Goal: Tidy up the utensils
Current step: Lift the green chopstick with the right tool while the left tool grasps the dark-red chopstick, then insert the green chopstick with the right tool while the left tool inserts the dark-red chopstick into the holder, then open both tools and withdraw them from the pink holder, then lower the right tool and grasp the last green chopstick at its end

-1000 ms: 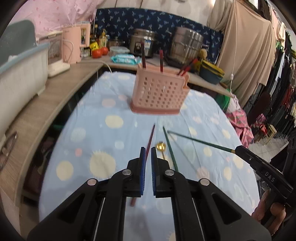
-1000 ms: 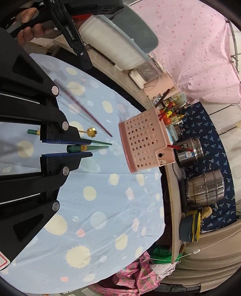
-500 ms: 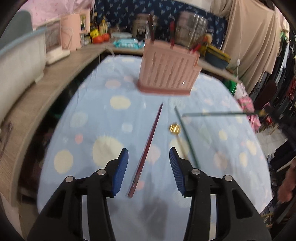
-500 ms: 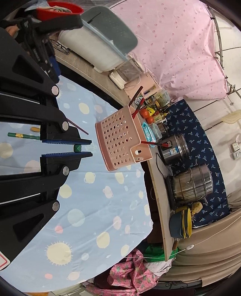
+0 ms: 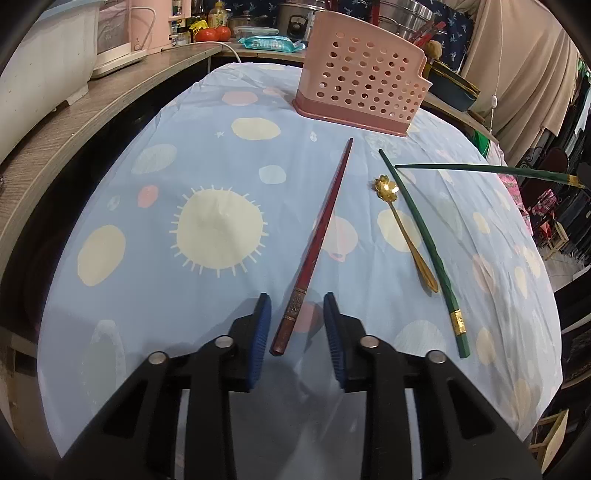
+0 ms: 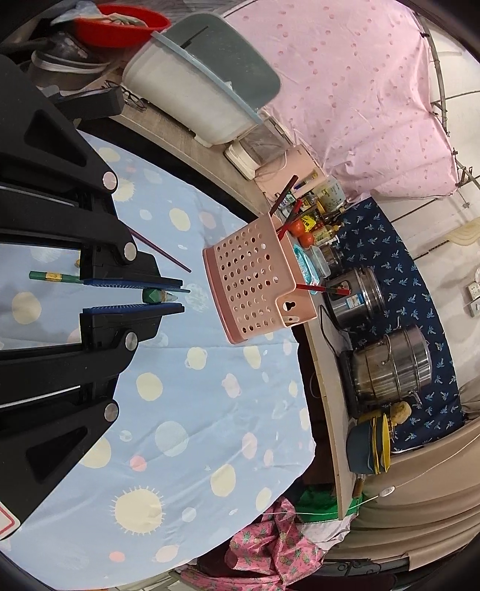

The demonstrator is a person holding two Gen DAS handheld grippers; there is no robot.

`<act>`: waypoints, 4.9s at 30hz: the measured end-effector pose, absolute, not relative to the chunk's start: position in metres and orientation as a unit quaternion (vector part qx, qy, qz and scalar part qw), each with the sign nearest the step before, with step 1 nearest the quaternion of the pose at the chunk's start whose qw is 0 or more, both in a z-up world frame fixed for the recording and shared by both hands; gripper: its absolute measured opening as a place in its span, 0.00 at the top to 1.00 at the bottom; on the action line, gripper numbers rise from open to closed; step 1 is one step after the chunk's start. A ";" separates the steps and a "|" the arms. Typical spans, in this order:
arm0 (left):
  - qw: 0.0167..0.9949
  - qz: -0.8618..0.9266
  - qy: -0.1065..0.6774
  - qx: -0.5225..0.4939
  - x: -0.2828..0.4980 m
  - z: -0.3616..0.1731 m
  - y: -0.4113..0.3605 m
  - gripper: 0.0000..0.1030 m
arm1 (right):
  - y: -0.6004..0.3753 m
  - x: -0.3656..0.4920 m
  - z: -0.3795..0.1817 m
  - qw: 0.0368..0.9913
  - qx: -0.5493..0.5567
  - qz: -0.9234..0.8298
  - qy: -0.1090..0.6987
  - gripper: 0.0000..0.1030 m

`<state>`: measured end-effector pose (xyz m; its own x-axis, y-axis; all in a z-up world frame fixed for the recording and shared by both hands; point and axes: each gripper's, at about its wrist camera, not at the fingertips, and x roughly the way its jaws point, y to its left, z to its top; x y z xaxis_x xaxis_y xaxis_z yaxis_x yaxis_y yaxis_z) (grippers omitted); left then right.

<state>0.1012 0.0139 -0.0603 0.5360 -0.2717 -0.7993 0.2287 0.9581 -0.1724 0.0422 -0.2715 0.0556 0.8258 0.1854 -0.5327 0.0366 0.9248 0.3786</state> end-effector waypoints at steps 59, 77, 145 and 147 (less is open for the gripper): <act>0.966 -0.211 0.123 -0.088 0.267 0.275 -0.050 0.93 | -0.309 0.225 0.234 0.972 0.200 0.065 0.107 0.93; 0.955 -0.187 0.214 -0.083 0.321 0.194 -0.059 0.93 | -0.289 0.288 0.162 0.963 0.173 0.051 0.202 0.93; 0.888 -0.053 0.456 0.031 0.136 -0.045 -0.029 0.56 | -0.187 0.054 -0.055 0.892 0.098 0.087 0.434 0.77; 0.886 -0.054 0.460 0.031 0.134 -0.048 -0.029 0.55 | -0.185 0.053 -0.057 0.890 0.095 0.090 0.436 0.77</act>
<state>0.1344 -0.0285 -0.0478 0.5705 -0.0675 -0.8185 0.1251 0.9921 0.0053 0.0530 -0.1852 -0.0574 0.6034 0.2433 -0.7594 -0.0769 0.9656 0.2483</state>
